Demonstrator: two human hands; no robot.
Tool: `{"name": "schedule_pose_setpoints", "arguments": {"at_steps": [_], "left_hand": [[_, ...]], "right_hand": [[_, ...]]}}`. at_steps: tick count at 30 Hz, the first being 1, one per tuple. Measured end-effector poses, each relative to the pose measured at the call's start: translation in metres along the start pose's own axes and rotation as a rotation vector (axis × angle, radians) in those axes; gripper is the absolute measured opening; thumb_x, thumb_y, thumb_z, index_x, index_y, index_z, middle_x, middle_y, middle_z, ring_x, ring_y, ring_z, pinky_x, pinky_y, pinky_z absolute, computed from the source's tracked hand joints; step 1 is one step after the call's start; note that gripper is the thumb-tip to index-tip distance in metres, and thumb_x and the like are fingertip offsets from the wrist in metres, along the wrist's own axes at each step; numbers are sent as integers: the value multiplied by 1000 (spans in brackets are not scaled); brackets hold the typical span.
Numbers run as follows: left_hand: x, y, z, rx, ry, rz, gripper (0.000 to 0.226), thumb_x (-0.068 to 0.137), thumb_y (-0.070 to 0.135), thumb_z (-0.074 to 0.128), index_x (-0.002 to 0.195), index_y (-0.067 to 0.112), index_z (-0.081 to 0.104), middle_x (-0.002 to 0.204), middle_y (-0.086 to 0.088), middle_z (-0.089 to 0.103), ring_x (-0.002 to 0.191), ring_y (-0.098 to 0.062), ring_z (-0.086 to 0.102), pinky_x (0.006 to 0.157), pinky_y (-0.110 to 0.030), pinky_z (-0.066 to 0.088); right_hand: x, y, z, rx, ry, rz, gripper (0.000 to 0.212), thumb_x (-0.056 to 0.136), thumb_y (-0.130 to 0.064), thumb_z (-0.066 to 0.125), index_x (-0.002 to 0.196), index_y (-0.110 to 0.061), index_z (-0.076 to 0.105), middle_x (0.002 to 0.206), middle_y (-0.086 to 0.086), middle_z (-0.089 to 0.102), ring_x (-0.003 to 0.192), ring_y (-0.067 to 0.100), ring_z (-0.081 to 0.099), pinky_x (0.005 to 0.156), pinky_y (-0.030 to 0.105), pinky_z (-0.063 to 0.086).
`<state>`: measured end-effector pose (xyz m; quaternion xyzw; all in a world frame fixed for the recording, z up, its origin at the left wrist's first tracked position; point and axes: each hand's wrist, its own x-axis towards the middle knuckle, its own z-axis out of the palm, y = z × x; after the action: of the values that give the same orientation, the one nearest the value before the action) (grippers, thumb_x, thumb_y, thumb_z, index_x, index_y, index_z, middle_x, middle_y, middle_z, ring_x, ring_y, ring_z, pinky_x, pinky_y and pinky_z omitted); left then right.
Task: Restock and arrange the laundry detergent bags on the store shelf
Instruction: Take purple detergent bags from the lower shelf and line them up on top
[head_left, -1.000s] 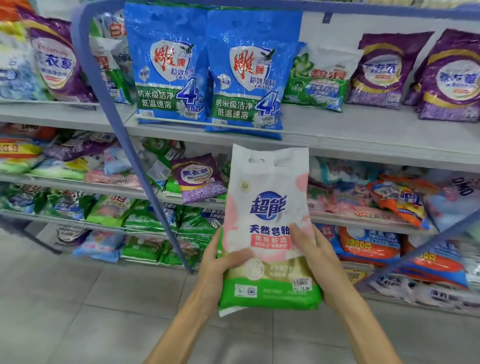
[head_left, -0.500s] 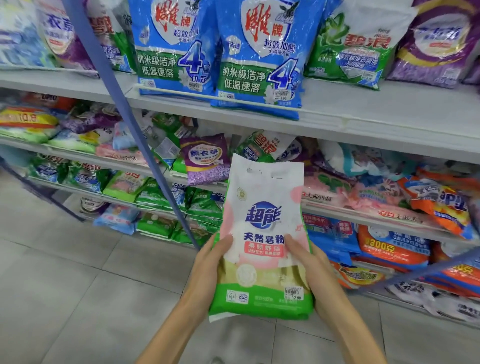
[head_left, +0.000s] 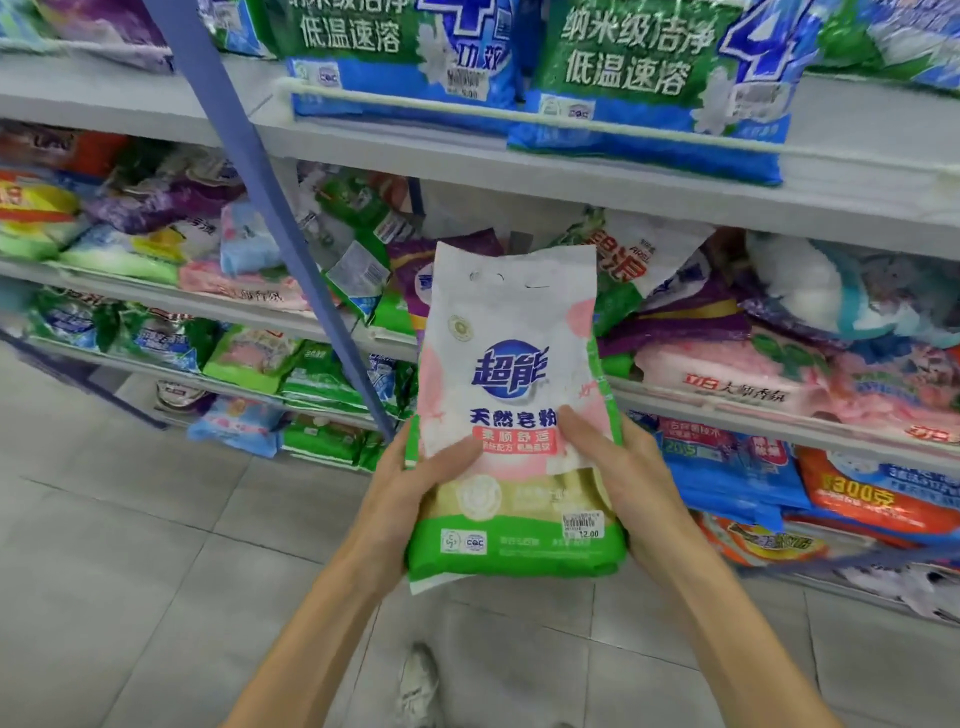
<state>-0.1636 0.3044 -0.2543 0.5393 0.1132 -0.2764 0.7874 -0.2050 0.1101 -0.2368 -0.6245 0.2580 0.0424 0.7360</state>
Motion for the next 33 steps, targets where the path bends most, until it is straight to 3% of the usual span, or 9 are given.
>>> {"name": "schedule_pose_setpoints", "arguments": {"at_steps": [4, 8, 14, 17, 21, 24, 29, 31, 33], "left_hand": [[40, 20, -35, 60, -85, 1, 86, 54, 9, 87, 134, 15, 55, 115, -15, 75, 93, -35, 76, 68, -41, 61], [71, 26, -53, 74, -87, 46, 70, 60, 1, 76, 126, 15, 59, 107, -12, 78, 87, -32, 77, 64, -38, 61], [96, 23, -75, 64, -59, 64, 75, 51, 0, 82, 123, 7, 63, 104, -18, 77, 81, -35, 76, 62, -39, 61], [102, 25, -90, 55, -29, 99, 91, 36, 10, 89, 123, 3, 63, 105, -21, 76, 81, -38, 76, 62, -41, 61], [115, 31, -103, 58, 5, 150, 112, 17, 22, 101, 121, 4, 65, 106, -22, 75, 82, -40, 75, 64, -44, 62], [125, 35, -112, 39, -3, 159, 91, 24, 11, 93, 111, 7, 69, 98, -19, 77, 74, -37, 76, 58, -42, 61], [132, 37, -119, 34, 2, 195, 105, 13, 17, 99, 113, 5, 69, 100, -23, 76, 75, -40, 75, 58, -44, 61], [134, 37, -119, 40, -4, 195, 98, 21, 11, 94, 115, 4, 68, 102, -24, 75, 75, -41, 75, 60, -45, 61], [135, 36, -119, 44, -2, 188, 97, 20, 10, 94, 114, 5, 69, 101, -23, 76, 74, -40, 75, 60, -46, 61]], "right_hand": [[35, 3, 33, -19, 21, -27, 13, 97, -27, 67, 107, -23, 75, 103, -2, 80, 98, 20, 76, 102, 50, 54], [70, 12, 53, -16, 50, -43, 19, 93, -32, 71, 110, -23, 74, 102, -6, 80, 97, 16, 76, 99, 46, 56], [94, 11, 66, -64, -63, -127, 11, 98, -25, 66, 108, -27, 69, 92, -19, 79, 83, -1, 75, 63, 10, 53], [104, -5, 70, -124, -77, -229, 10, 99, -30, 62, 101, -30, 72, 88, -23, 77, 82, -7, 72, 68, 8, 50], [154, -26, 65, -359, 230, -403, 22, 96, -36, 67, 113, -23, 72, 103, -14, 73, 101, 7, 68, 90, 29, 53], [189, -31, 72, -645, 219, -242, 41, 90, -51, 70, 118, -21, 63, 101, -5, 62, 96, 19, 57, 73, 30, 41], [224, -42, 86, -766, 156, -80, 32, 80, -39, 81, 75, -16, 59, 76, 1, 64, 68, 16, 59, 51, 23, 36], [230, -52, 87, -732, 111, -11, 33, 80, -31, 83, 84, -8, 61, 78, 3, 62, 65, 16, 56, 48, 19, 37], [230, -57, 86, -643, 82, 6, 47, 77, -25, 87, 112, -4, 62, 98, 7, 66, 83, 23, 63, 63, 23, 44]]}}
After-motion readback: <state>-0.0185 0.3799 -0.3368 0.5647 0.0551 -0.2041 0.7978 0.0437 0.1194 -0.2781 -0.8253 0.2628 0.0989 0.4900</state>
